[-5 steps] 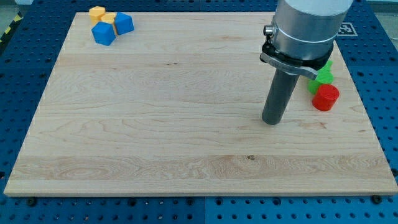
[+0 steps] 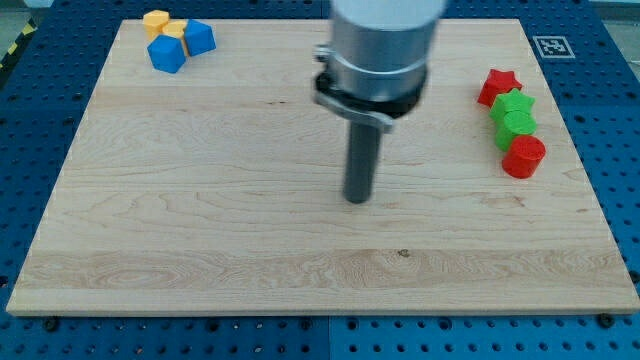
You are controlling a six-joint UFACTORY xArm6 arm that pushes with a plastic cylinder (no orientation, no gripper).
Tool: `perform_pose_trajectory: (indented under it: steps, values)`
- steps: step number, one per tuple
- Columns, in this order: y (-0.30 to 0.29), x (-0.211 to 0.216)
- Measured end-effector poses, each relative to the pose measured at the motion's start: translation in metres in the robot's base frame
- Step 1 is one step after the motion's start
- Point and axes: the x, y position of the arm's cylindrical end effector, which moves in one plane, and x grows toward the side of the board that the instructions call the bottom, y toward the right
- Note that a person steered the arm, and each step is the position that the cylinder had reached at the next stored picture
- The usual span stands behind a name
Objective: Move the triangle towards the top center
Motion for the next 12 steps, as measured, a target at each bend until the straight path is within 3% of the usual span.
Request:
perform_pose_trajectory:
  steps: [3, 4, 5, 9, 12]
  values:
    - [-0.207, -0.121]
    - [-0.252, -0.149]
    - [-0.252, -0.151]
    - [-0.289, -0.3]
    - [-0.257, -0.288]
